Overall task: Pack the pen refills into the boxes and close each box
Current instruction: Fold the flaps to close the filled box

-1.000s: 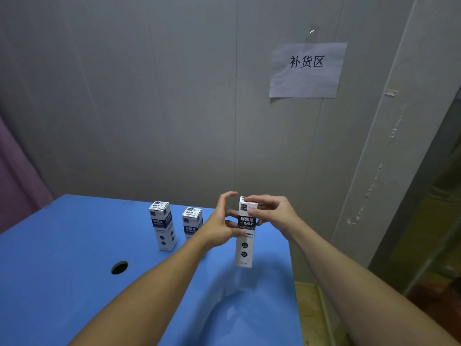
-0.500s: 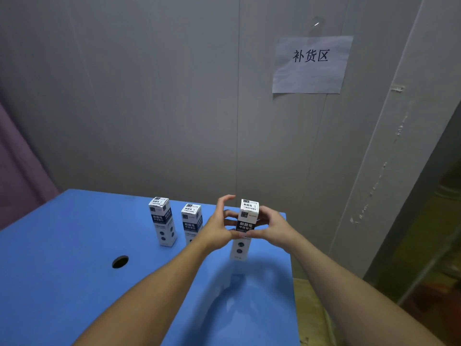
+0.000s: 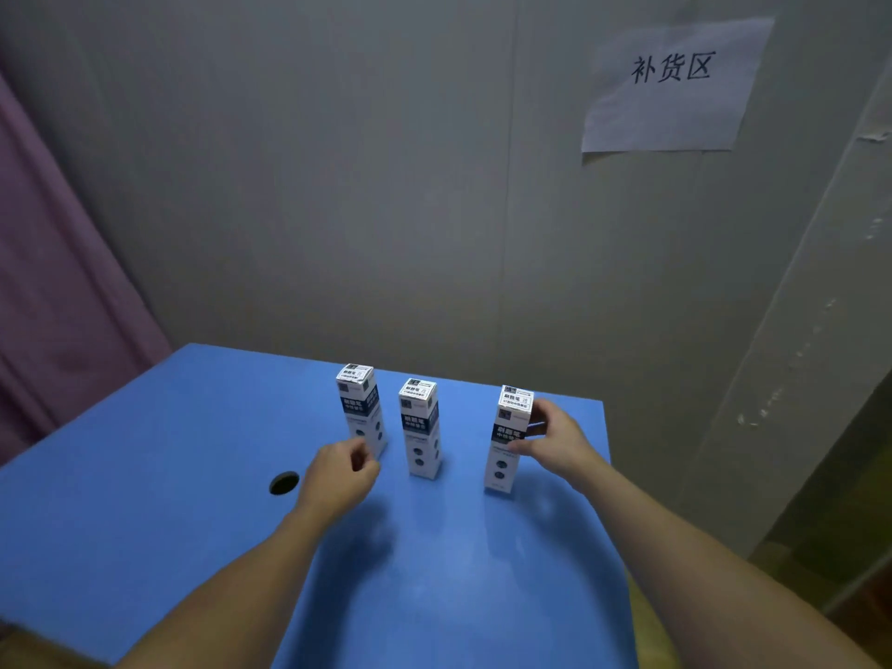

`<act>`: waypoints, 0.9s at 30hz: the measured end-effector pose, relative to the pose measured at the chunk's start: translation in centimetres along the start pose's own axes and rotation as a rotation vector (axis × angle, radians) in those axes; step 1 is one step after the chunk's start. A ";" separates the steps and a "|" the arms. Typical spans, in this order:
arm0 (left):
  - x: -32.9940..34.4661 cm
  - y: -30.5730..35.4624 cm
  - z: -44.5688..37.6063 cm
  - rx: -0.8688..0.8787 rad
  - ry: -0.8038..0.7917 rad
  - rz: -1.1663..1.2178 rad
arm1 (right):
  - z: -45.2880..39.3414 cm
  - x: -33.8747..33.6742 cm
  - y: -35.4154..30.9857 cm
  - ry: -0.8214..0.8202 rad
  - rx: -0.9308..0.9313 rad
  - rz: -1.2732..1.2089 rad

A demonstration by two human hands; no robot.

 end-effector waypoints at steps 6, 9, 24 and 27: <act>-2.3 -8.5 -2.2 -0.085 -0.097 -0.021 | -1.0 2.4 0.5 0.030 0.060 0.021; -3.1 -11.1 -3.5 -0.078 -0.159 -0.014 | -0.9 3.5 2.2 0.053 0.132 -0.002; -1.1 -10.3 -11.7 0.026 -0.495 0.355 | 1.6 5.0 5.0 0.204 0.338 -0.124; -0.2 -9.1 -12.5 0.069 -0.536 0.345 | 0.4 5.4 4.9 0.212 0.303 -0.136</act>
Point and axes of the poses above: each hand's wrist, its own z-axis away from the middle knuckle, its own x-axis out of the palm, y = z × x, the point moved 10 cm from there along -z, towards the middle knuckle, and after that the axes turned 12 degrees about -y, right-handed, at the moved point
